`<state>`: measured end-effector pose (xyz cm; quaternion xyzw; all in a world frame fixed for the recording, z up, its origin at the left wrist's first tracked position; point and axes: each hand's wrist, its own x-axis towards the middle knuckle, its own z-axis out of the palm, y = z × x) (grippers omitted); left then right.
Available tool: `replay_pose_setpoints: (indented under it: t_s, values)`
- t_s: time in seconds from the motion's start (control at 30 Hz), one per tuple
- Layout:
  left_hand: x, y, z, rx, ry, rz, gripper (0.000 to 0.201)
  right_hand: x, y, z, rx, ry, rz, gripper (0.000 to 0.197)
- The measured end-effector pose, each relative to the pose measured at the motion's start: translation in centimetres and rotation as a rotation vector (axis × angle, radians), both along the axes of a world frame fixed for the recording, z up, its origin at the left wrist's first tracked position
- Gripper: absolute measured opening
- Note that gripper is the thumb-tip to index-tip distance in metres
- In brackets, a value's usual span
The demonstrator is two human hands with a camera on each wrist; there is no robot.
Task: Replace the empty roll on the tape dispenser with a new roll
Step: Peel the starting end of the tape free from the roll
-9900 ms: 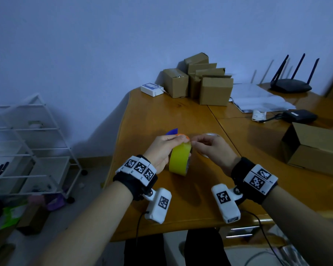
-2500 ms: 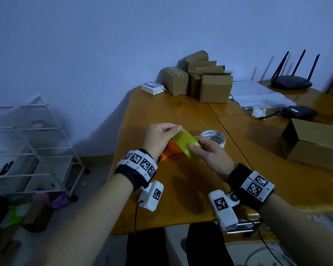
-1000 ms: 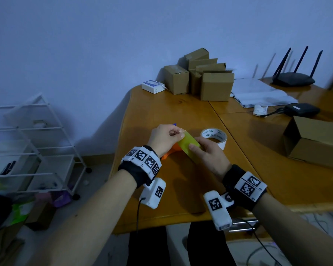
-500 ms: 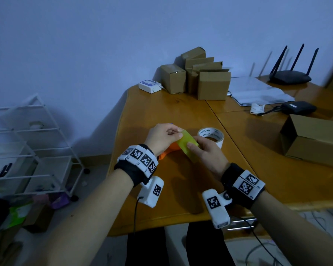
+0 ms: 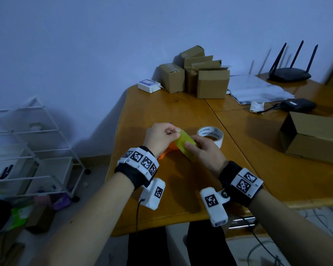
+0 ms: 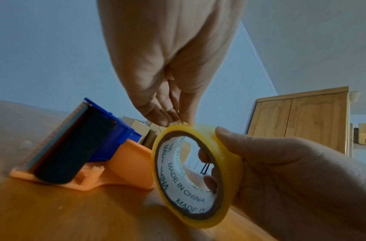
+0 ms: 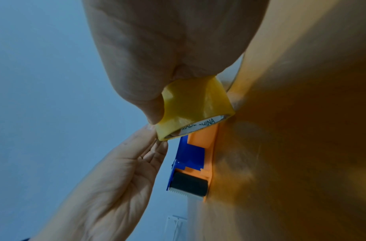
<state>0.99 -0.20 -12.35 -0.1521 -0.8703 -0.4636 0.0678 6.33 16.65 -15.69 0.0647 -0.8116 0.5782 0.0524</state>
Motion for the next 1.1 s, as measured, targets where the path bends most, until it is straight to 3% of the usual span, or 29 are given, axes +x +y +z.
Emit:
replay_pose_setpoints:
  t_s: [0.27, 1.1]
  values:
    - [0.1, 0.7, -0.1, 0.016, 0.002, -0.031, 0.021, -0.8, 0.7, 0.4, -0.069, -0.061, 0.03, 0.02]
    - [0.3, 1.2, -0.1, 0.024, 0.042, 0.058, 0.008, -0.8, 0.9, 0.0, -0.065, -0.07, 0.061, 0.02]
